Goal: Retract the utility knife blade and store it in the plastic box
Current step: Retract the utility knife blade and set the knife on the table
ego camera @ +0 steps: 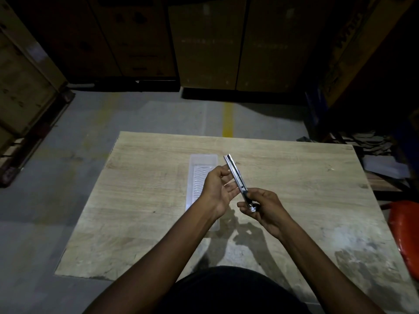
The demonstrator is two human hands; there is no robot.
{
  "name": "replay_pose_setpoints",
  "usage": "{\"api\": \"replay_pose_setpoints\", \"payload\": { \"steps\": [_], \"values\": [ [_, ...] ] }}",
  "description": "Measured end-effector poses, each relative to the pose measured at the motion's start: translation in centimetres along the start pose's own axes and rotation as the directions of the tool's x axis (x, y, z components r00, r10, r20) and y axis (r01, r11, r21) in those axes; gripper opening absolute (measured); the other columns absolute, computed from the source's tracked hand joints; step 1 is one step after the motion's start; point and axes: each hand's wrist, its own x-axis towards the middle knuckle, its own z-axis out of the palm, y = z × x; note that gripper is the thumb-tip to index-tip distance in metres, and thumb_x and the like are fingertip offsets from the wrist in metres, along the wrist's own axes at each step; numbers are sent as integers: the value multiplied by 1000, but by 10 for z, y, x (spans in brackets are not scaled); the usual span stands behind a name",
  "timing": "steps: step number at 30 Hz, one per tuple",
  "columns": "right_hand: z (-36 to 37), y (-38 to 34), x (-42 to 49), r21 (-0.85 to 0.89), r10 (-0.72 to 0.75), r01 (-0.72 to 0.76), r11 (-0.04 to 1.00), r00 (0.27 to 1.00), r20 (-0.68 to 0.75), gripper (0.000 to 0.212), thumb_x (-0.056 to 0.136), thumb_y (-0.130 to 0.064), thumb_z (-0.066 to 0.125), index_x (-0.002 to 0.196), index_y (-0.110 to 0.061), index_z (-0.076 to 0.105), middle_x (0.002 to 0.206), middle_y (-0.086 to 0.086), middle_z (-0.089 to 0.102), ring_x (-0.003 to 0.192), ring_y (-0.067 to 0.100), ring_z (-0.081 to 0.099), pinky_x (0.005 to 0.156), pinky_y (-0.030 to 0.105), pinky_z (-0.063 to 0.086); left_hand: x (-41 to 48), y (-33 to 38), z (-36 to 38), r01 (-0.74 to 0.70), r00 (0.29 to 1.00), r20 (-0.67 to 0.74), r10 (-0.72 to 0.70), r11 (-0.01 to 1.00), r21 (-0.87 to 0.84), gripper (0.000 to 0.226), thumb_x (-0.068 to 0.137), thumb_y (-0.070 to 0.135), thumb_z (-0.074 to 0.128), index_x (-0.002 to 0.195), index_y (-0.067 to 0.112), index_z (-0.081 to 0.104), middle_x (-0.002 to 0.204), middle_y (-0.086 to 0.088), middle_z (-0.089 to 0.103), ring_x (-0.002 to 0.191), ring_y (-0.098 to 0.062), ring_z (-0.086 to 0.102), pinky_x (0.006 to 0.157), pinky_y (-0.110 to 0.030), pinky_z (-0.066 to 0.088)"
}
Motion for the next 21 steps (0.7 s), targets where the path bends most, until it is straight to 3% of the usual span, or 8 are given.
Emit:
{"api": "replay_pose_setpoints", "payload": {
  "steps": [3, 5, 7, 10, 12, 15, 19, 21],
  "values": [
    [-7, 12, 8, -41, 16, -18, 999, 999, -42, 16, 92, 6, 47, 88, 4, 63, 76, 20, 63, 62, 29, 71, 58, 31, 61, 10, -7, -12, 20, 1000, 3, -21, 996, 92, 26, 94, 16, 37, 105, 14, 60, 111, -9, 62, 96, -29, 60, 91, -41, 48],
    [-14, 24, 16, -90, 32, -41, 995, 995, -100, 16, 92, 4, 50, 90, 2, 65, 80, 20, 66, 70, 35, 71, 64, 38, 63, 18, -12, -23, 19, 999, -41, -11, 977, 213, 34, 97, 21, 36, 125, 15, 55, 126, -8, 58, 108, -30, 58, 102, -44, 40],
    [-24, 38, 28, -198, 23, -68, 978, 975, -221, 15, 89, -1, 56, 88, -4, 71, 79, 17, 67, 72, 40, 67, 73, 45, 61, 27, -17, -38, -7, 990, -128, 59, 927, 376, 44, 98, 26, 40, 140, 15, 47, 142, -6, 52, 119, -29, 54, 104, -41, 37],
    [-44, 61, 46, -346, -60, -85, 934, 919, -389, 12, 83, -7, 64, 90, -7, 75, 68, 9, 65, 58, 22, 58, 57, 30, 51, 37, -23, -67, -62, 941, -200, 275, 718, 693, 55, 94, 21, 47, 148, 20, 39, 153, -8, 42, 136, -28, 45, 107, -35, 36],
    [-54, 75, 56, -437, -118, -119, 892, 871, -477, 18, 78, -11, 68, 94, -9, 76, 74, 7, 70, 68, 24, 65, 67, 35, 56, 43, -28, -89, -25, 909, -214, 358, 558, 829, 59, 94, 22, 49, 151, 19, 34, 157, -9, 37, 140, -28, 40, 112, -35, 34],
    [-64, 89, 61, -516, -174, -179, 838, 808, -562, 19, 76, -13, 69, 94, -14, 77, 84, 9, 75, 78, 27, 68, 79, 36, 56, 56, -38, -127, 91, 898, -265, 351, 441, 893, 61, 92, 25, 51, 150, 15, 34, 156, -16, 36, 141, -34, 37, 115, -43, 32],
    [-74, 100, 66, -585, -233, -223, 779, 764, -602, 17, 77, -11, 67, 91, -16, 76, 89, 12, 75, 80, 29, 65, 76, 35, 54, 53, -45, -150, 88, 912, -260, 318, 467, 880, 42, 88, 12, 50, 129, 6, 53, 127, -17, 63, 116, -37, 58, 87, -31, 42],
    [-78, 103, 67, -608, -247, -257, 751, 744, -621, 16, 77, -12, 67, 91, -15, 75, 90, 15, 74, 85, 34, 66, 77, 37, 54, 50, -49, -157, 108, 918, -271, 291, 475, 873, 44, 89, 13, 50, 133, 6, 50, 130, -15, 62, 117, -36, 58, 88, -31, 42]
  ]
}}
